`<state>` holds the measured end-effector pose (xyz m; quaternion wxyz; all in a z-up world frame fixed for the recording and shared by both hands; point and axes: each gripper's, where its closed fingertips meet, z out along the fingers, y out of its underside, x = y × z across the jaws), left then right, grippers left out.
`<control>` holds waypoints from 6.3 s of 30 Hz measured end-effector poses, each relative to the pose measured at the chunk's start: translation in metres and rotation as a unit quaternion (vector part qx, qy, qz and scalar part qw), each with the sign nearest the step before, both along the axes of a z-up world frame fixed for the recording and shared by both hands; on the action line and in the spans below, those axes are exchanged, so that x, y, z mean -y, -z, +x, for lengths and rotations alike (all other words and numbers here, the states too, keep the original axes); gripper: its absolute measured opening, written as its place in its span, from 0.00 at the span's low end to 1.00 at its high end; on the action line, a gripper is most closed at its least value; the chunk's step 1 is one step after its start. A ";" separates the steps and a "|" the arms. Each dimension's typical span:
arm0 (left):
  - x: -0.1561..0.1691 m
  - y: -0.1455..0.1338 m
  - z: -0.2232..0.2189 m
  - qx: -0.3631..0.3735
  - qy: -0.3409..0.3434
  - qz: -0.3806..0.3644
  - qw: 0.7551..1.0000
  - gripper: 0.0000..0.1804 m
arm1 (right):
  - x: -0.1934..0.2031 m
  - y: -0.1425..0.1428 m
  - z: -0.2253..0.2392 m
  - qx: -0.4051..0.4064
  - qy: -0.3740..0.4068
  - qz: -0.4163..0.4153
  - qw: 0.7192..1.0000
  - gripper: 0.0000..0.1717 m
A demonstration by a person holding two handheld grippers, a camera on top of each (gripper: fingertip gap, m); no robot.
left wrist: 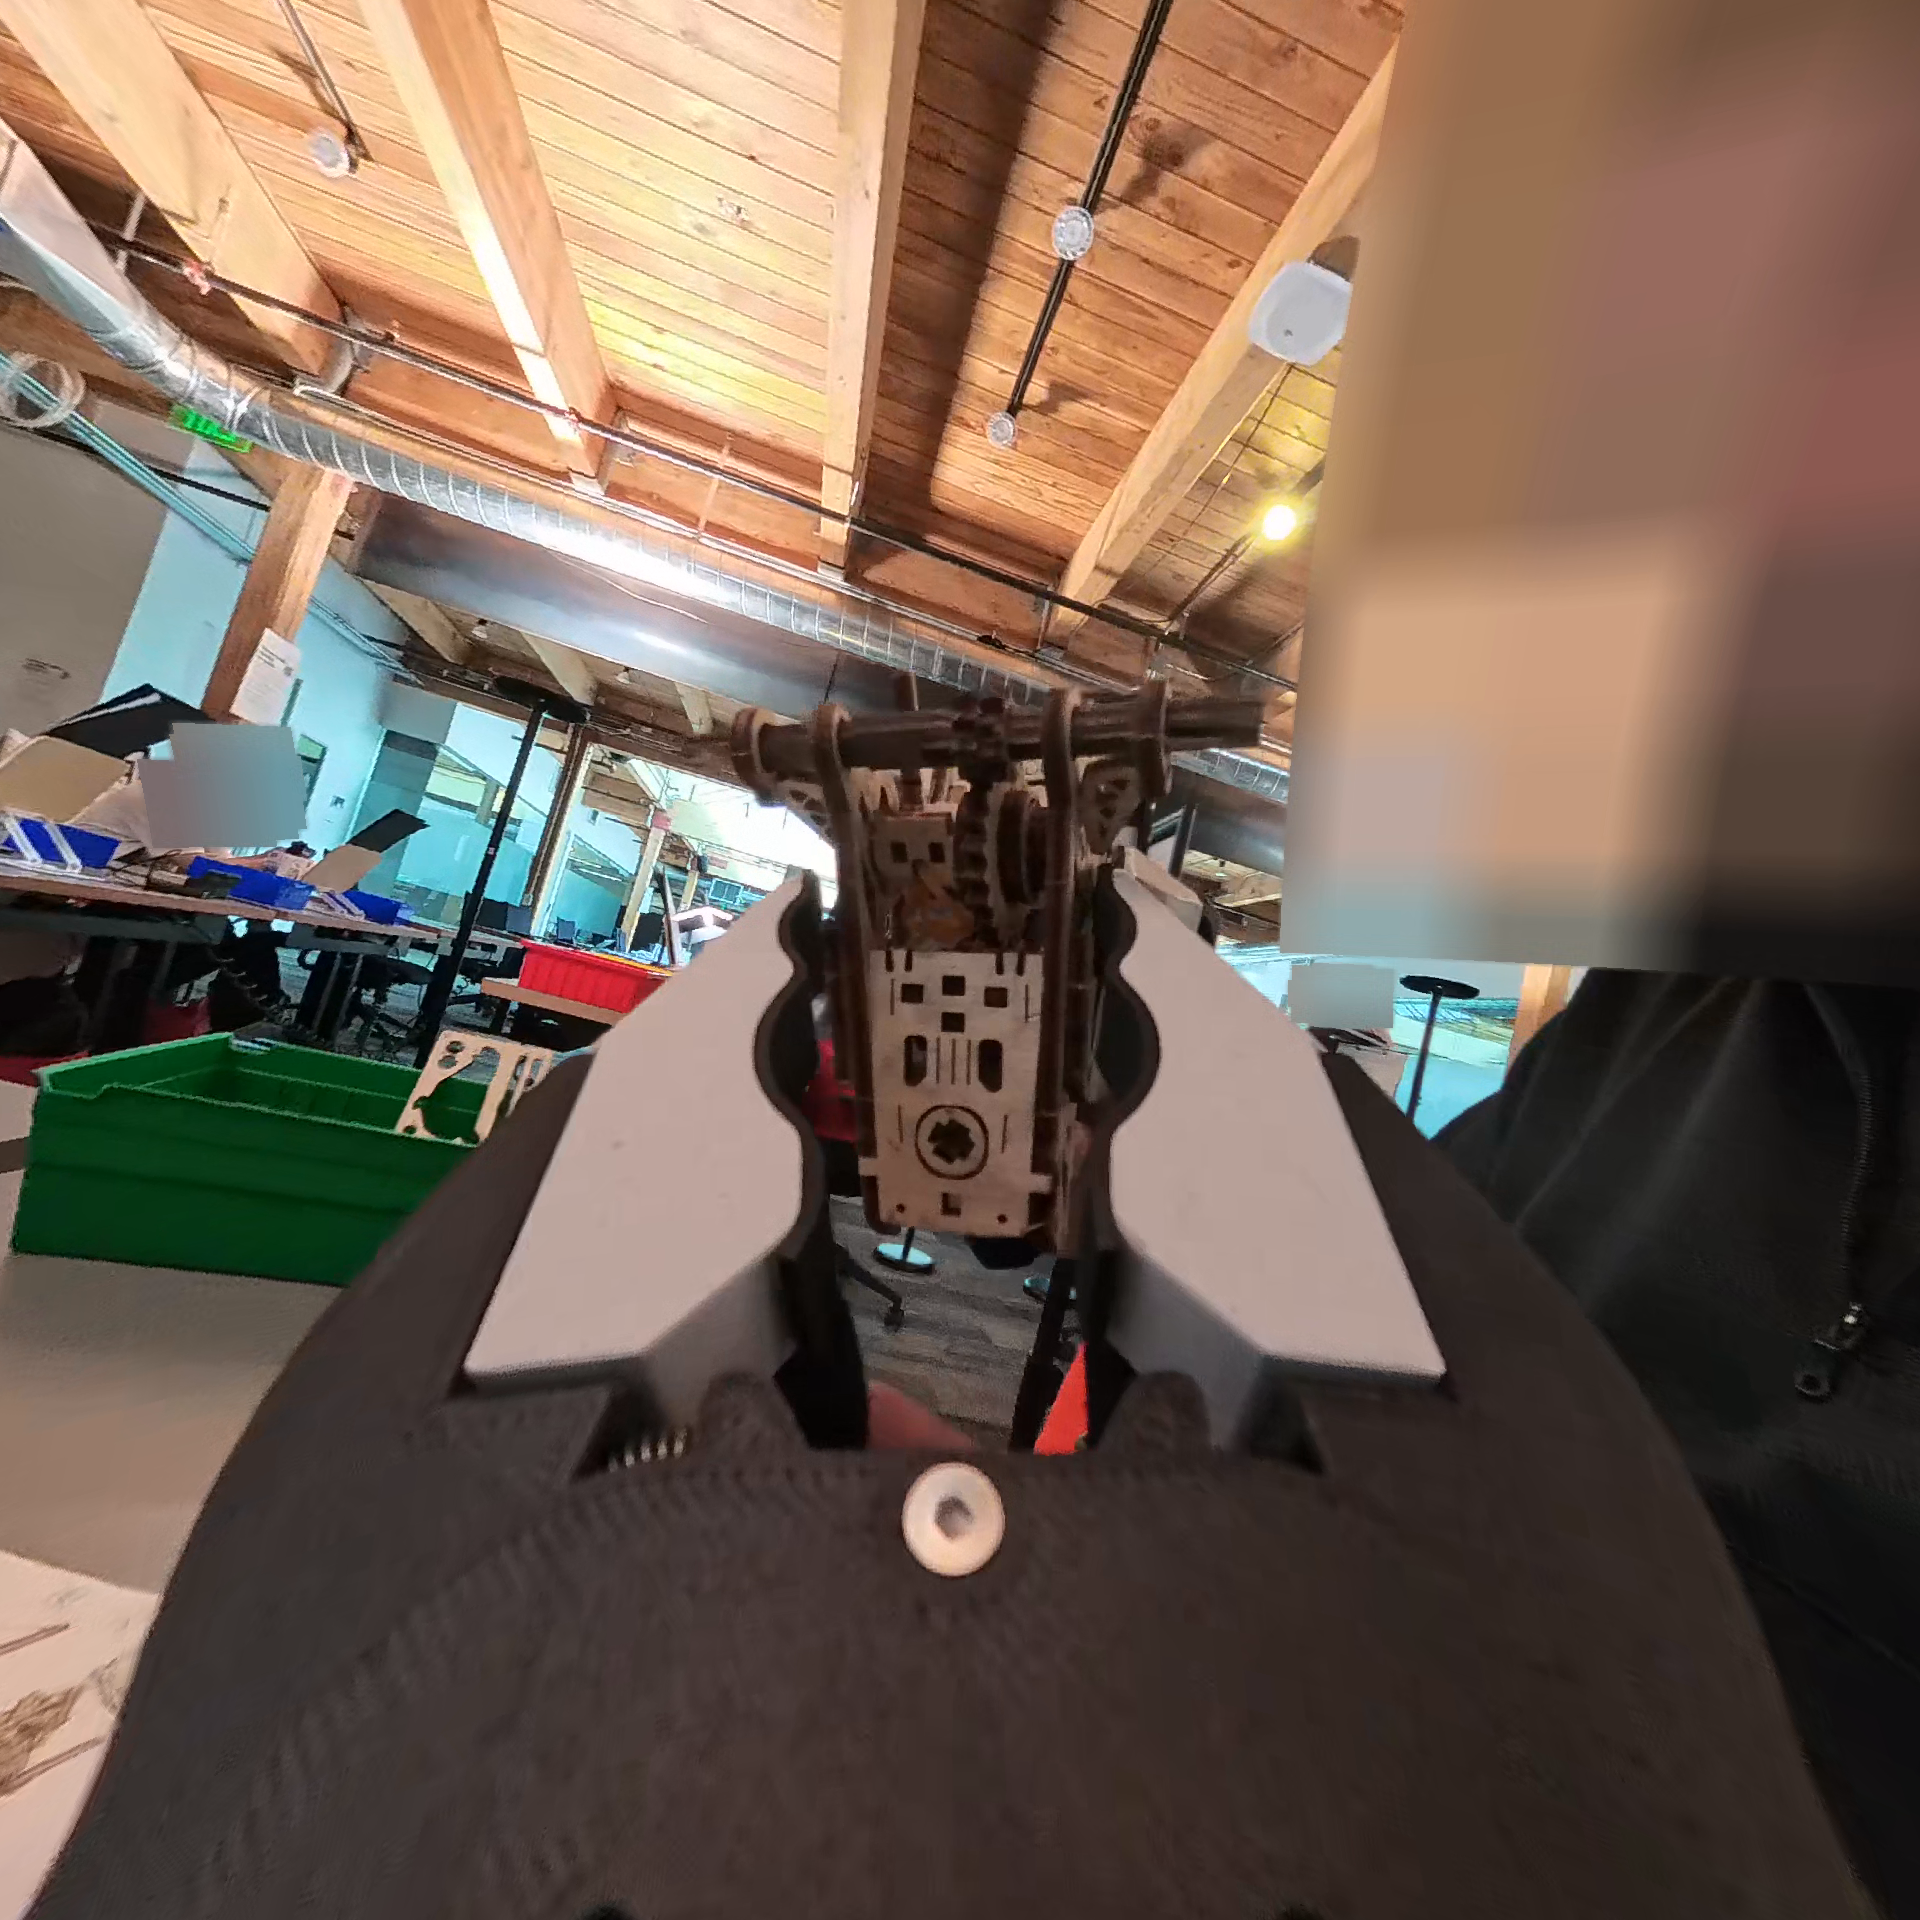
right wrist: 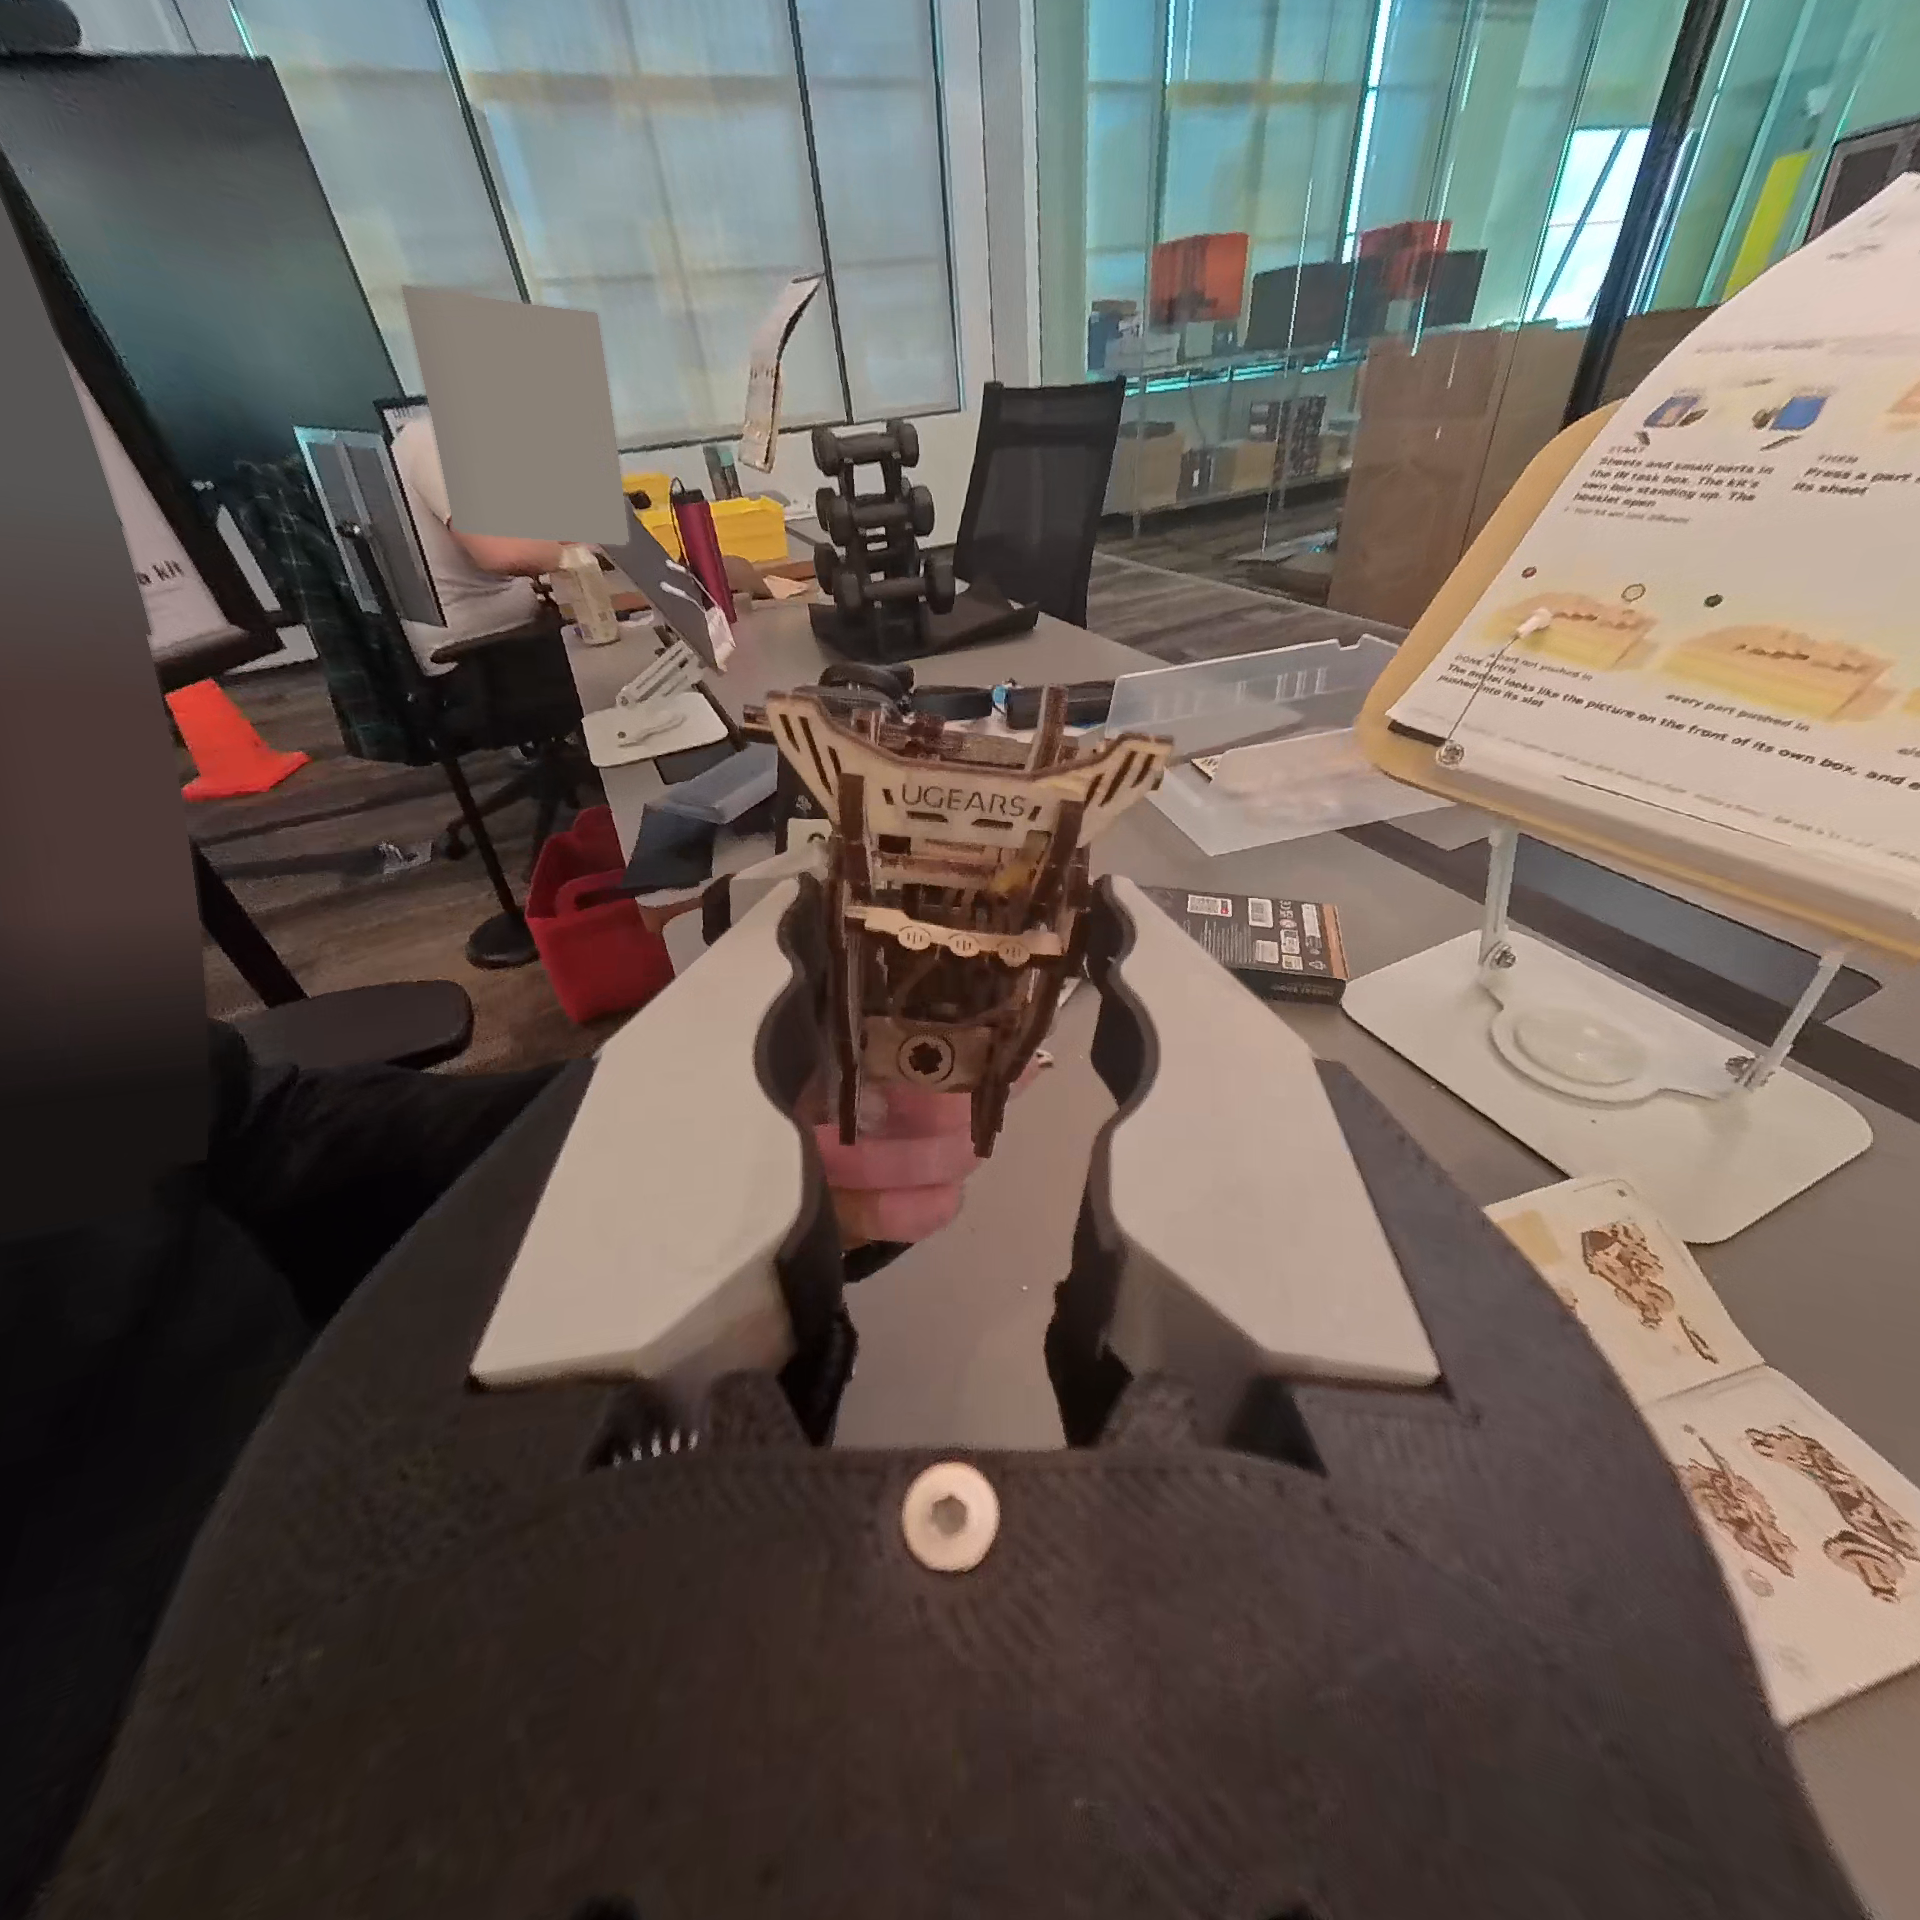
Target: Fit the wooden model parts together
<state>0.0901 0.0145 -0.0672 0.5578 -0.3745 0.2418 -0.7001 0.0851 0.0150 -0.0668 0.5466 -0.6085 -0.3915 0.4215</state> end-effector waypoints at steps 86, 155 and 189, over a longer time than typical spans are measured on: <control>0.034 0.020 -0.055 -0.141 -0.063 0.156 0.976 0.42 | 0.045 0.000 -0.012 0.248 0.173 0.558 0.773 0.29; 0.014 0.120 0.013 -0.655 -0.039 0.224 0.721 0.26 | 0.017 0.114 0.019 0.277 -0.095 0.110 0.950 0.39; 0.021 0.105 0.024 -0.492 0.008 0.169 0.854 0.26 | 0.020 0.120 0.019 0.288 -0.105 0.046 0.951 0.26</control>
